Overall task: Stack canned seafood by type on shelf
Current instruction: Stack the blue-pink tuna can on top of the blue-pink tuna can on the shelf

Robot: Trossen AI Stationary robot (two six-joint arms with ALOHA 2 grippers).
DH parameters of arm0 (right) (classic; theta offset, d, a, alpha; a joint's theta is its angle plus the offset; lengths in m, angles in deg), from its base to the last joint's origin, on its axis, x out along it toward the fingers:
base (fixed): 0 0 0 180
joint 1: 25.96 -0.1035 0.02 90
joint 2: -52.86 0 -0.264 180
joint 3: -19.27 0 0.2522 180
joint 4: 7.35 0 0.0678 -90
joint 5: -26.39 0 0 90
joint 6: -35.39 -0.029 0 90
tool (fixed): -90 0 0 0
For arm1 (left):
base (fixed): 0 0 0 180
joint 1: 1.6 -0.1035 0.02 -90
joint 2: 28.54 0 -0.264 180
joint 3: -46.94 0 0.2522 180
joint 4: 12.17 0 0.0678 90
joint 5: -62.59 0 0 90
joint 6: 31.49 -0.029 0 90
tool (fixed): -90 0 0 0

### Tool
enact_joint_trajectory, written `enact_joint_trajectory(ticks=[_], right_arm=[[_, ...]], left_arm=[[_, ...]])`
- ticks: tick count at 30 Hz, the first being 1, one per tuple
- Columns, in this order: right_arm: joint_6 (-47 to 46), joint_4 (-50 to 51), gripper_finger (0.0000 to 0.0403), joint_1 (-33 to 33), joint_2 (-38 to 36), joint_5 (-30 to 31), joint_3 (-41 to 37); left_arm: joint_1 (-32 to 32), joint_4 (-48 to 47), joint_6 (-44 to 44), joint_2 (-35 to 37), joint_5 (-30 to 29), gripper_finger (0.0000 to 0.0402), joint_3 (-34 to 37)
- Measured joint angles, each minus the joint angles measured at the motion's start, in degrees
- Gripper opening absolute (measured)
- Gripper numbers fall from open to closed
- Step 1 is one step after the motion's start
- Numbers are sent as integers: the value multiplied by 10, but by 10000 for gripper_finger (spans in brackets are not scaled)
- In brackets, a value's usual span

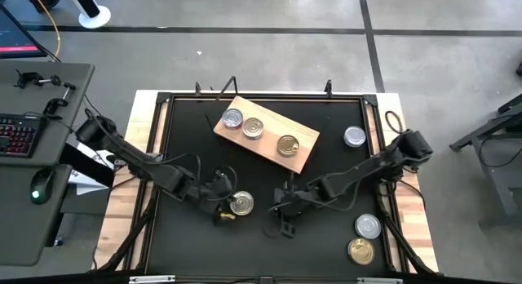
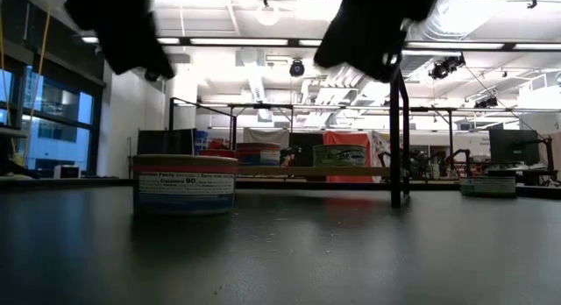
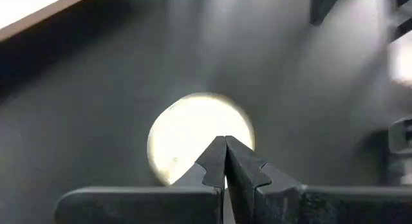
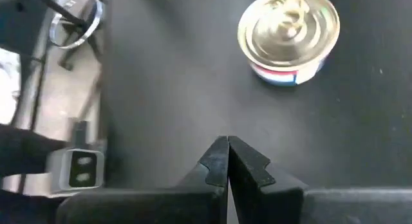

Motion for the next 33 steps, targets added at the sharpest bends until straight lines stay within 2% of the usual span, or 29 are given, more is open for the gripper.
enact_joint_trajectory(ticks=[3,5,9,14,20,33], right_arm=[[-17,-24,0,18,33,-7,1],[-31,-43,0,33,58,-6,1],[-75,-77,0,58,103,-20,1],[-101,-85,0,71,138,-23,1],[-106,-121,0,71,156,-25,1],[-113,-191,0,75,161,7,1]], left_arm=[[19,-94,3,6,-28,0,2],[29,-100,-1,5,-50,0,17],[30,-15,-17,0,-48,0,64],[23,46,4,-2,-46,0,107],[21,129,-6,-2,-46,0,131],[21,180,5,-1,-39,0,177]])
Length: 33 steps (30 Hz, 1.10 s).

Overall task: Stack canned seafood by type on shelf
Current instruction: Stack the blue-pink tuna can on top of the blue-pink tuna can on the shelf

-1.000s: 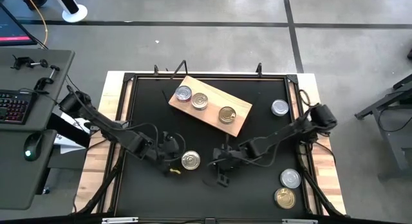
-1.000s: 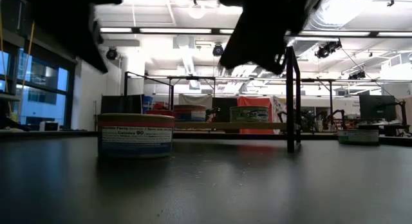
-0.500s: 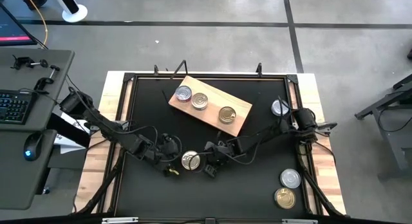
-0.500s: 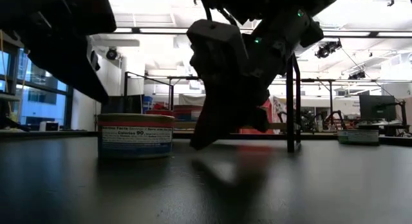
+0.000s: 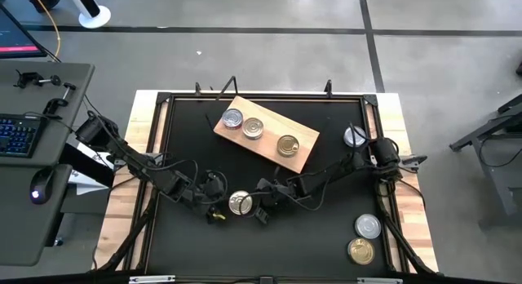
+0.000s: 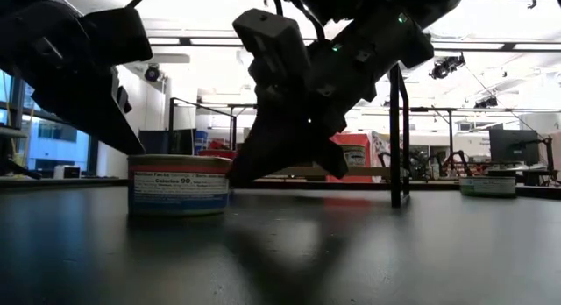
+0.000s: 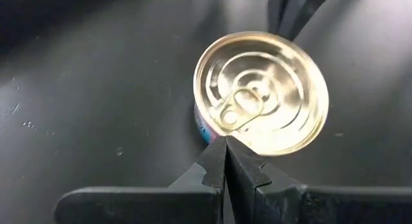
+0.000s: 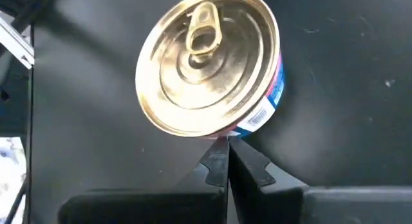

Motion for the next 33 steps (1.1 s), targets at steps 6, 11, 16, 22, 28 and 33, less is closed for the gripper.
enact_joint_trajectory(ticks=[6,11,16,22,28,33], right_arm=[[-1,1,0,7,0,0,0],[0,1,0,7,0,0,0],[0,1,0,8,0,0,0],[-2,-2,0,10,0,0,0],[-1,-34,0,7,-8,-36,-1],[5,-48,0,5,-37,-34,1]], left_arm=[[0,44,-23,0,0,0,-1],[-2,31,-84,0,-4,0,-1],[-12,60,-142,-22,24,0,10],[-12,78,-156,-41,30,0,10],[-11,73,-156,-42,30,0,10],[-3,63,-151,-45,42,0,11]])
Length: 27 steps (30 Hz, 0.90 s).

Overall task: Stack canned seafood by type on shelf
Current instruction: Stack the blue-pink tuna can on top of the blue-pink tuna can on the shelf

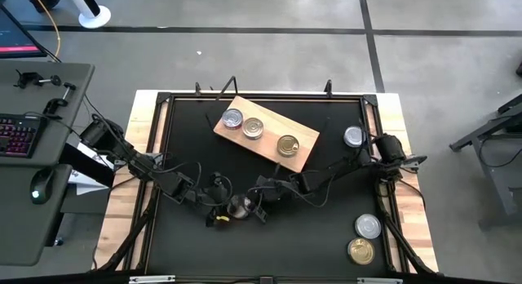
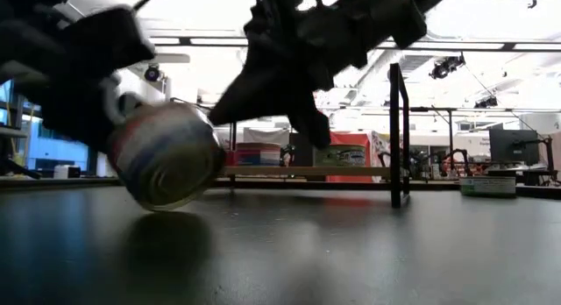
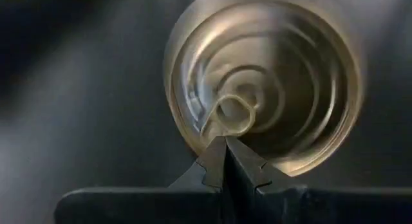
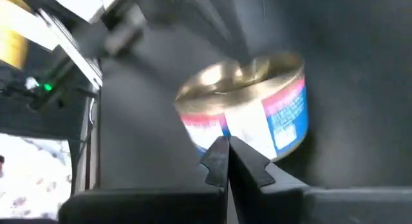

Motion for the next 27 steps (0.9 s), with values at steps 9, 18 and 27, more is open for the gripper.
enact_joint_trajectory(ticks=[9,18,27], right_arm=[[22,-30,0,5,-12,-1,0],[101,73,0,5,-92,-3,0],[125,263,0,-10,-216,63,0]], left_arm=[[4,-67,33,3,47,0,3],[4,-273,73,123,64,0,-25],[-86,-301,-146,193,31,20,-145]])
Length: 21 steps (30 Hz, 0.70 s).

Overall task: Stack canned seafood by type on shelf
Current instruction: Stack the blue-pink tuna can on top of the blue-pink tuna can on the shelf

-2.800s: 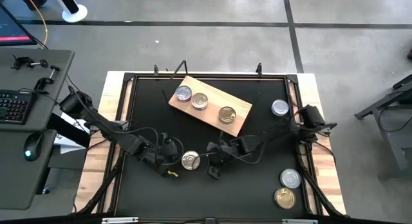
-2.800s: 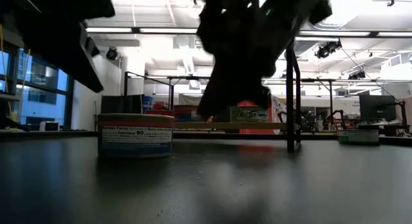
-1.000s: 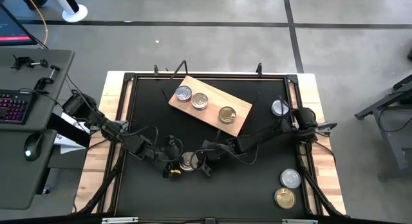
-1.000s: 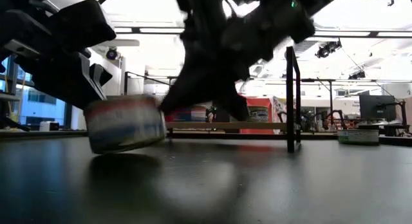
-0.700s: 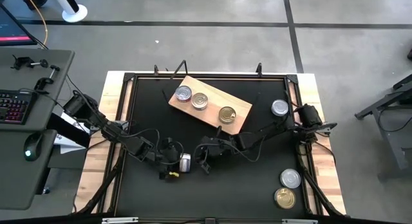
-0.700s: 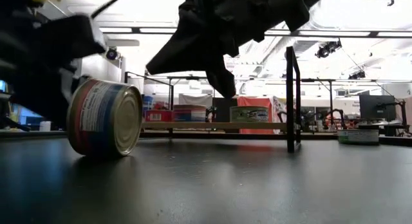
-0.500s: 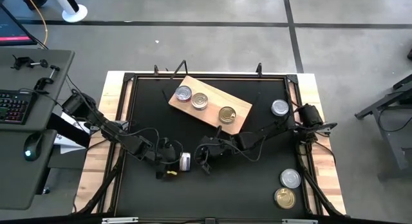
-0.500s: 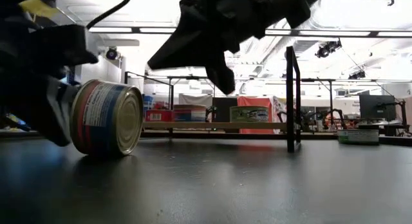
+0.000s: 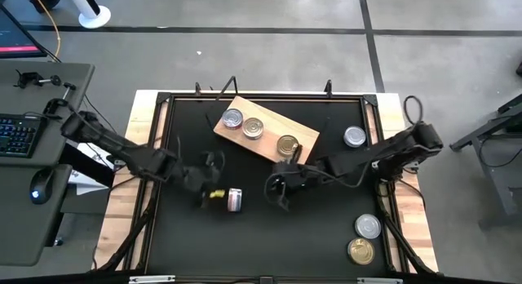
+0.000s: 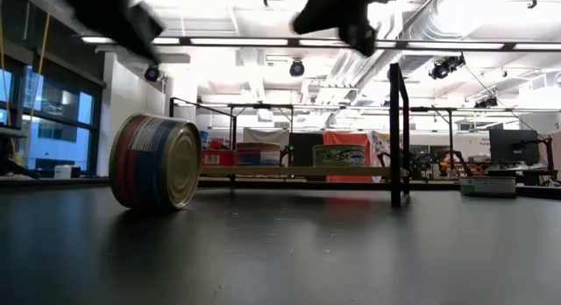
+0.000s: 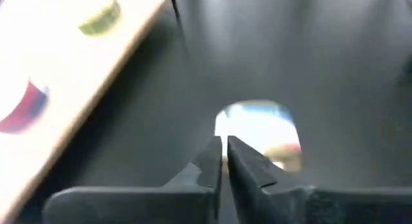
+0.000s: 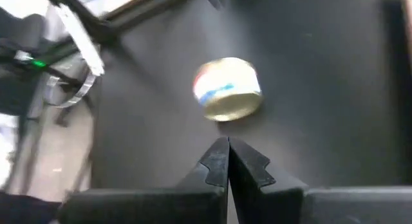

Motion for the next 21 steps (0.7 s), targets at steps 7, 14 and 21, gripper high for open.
enact_joint_trajectory(ticks=[7,14,21], right_arm=[[-50,129,0,-33,-40,56,0],[-110,230,0,-65,-44,62,-2],[-116,242,0,-85,-44,71,-6]], left_arm=[[-67,-7,5,-80,114,141,-110],[-70,-77,229,-141,138,275,-182],[-84,-76,367,-158,133,304,-183]])
